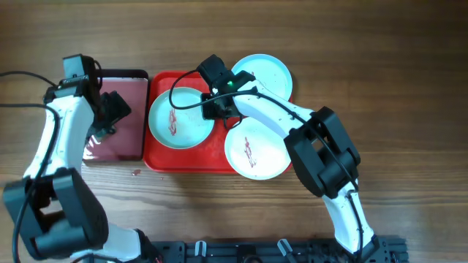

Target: Clean dirty plates on tray and stack at the side

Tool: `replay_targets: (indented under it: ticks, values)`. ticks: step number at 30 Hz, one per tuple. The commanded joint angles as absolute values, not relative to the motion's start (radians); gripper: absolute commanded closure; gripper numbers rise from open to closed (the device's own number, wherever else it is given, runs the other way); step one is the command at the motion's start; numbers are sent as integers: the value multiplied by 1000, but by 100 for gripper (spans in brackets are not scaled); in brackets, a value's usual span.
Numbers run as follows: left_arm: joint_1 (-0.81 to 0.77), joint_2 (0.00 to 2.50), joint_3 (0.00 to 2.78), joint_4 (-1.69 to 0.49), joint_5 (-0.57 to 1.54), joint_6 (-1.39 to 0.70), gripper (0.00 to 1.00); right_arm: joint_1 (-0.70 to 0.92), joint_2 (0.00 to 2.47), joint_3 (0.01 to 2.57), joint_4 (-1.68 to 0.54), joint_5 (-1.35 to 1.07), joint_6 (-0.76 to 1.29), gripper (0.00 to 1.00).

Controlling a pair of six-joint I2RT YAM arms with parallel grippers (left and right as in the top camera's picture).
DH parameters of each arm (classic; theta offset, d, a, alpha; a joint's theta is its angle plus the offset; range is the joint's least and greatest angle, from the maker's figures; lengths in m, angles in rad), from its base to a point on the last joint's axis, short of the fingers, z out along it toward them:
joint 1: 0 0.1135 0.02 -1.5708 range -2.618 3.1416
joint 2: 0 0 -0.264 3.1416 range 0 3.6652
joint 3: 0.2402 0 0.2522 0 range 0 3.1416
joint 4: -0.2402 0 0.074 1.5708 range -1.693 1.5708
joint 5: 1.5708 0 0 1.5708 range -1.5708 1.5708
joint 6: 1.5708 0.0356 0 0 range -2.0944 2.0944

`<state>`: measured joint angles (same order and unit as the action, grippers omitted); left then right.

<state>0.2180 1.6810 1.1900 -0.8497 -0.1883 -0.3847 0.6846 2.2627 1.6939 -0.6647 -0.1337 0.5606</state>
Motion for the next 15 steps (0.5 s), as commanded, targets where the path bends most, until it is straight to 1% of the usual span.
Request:
replay_targets:
  ticks: [1, 7, 12, 13, 15]
  values:
    - [221, 1770, 1208, -724, -228, -397, 6, 687, 2319, 1700, -667, -101, 552, 96]
    - [256, 1910, 1208, -673, -249, -402, 12, 687, 2319, 1700, -662, -102, 553, 96]
    - [273, 1927, 1208, -645, -248, -402, 11, 687, 2319, 1700, -655, -102, 553, 96]
    - [273, 1927, 1208, -639, -248, -402, 14, 687, 2319, 1700, -654, -102, 553, 96]
    - [273, 1927, 1208, -625, -248, -402, 25, 687, 2319, 1700, -654, -102, 553, 96]
